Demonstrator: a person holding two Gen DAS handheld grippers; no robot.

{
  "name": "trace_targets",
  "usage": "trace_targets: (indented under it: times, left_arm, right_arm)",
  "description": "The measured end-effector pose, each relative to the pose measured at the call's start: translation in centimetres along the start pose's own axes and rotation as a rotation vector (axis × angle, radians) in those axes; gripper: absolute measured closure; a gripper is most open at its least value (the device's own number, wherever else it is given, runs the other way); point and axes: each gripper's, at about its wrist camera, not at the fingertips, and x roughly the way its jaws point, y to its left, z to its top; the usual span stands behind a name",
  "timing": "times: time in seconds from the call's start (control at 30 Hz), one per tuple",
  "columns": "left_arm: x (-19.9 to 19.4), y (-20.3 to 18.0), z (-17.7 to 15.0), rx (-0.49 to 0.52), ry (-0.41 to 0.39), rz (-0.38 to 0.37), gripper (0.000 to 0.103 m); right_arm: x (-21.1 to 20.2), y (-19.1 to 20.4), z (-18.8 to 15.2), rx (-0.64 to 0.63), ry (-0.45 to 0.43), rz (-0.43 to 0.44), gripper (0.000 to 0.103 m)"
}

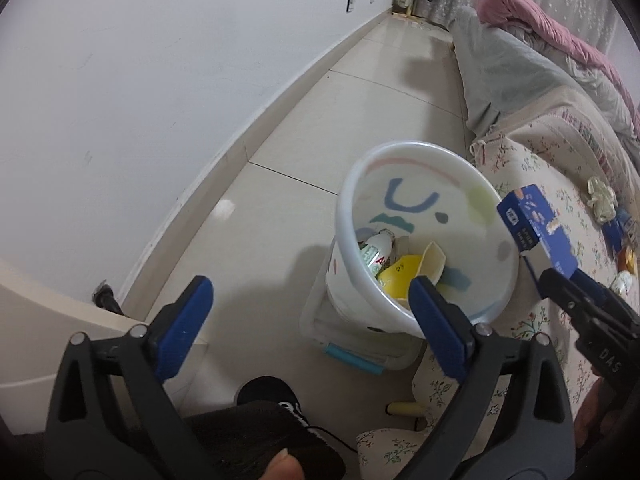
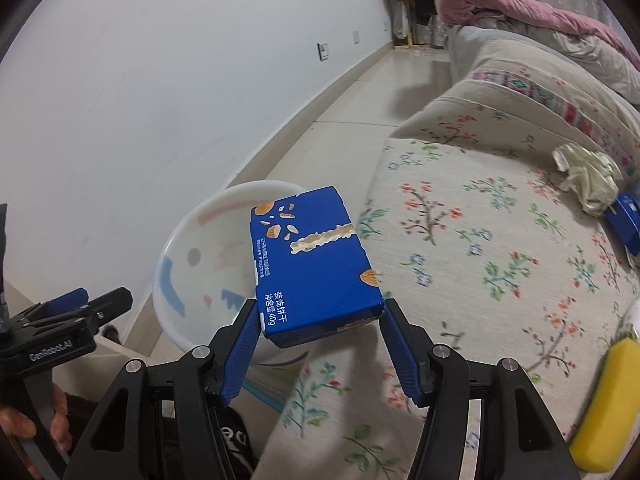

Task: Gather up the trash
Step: 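Drop the blue biscuit box into the wastebasket with the right gripper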

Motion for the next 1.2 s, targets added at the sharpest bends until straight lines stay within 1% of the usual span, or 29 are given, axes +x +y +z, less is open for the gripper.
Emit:
trace_targets:
  times: [0.1, 0.13, 0.23, 0.4, 0.6, 0.83, 1.07, 1.2]
  left_arm:
    - [-0.2, 0.3, 0.1, -0.007, -0.004, -0.004, 0.005]
    - [-0.2, 0.3, 0.0, -0.007, -0.004, -0.005, 0.005]
    - [-0.2, 0.3, 0.0, -0.008, 0.000, -0.013, 0.005]
    - [-0.2, 0.1, 0.0, -0.013, 0.003, -0.035, 0.005]
    - [-0.4, -0.3, 0.0, -0.016, 0.006, -0.060, 0.005]
    - [-0.6, -1.5, 0.0, 0.009, 0.004, -0.082, 0.005]
    - [-0.9, -3.4, -0.1, 0.044, 0.004, -0.110, 0.005]
    - [-1.0, -5.2, -0.4, 0.076, 0.012, -0.136, 0.005]
  right_arm:
    - [0.2, 0.5, 0.3, -0.021, -0.003, 0.007, 0.040]
    - [0.2, 0.7, 0.4, -0.026, -0.014, 0.027, 0.039]
    - [-0.2, 0.7, 0.8, -0.008, -0.032, 0.056, 0.026]
    - [-1.4, 0.3, 0.8, 0.003, -0.058, 0.030, 0.025]
    - [-2.5, -0.8, 0.7, 0.026, -0.065, -0.004, 0.024]
    - [-4.2, -2.4, -0.2, 0.058, -0.069, -0.077, 0.024]
    - [-6.4, -4.4, -1.3, 0.057, -0.098, -0.215, 0.021]
    - [-7.5, -5.7, -2.1, 0.053, -0.102, -0.272, 0.021]
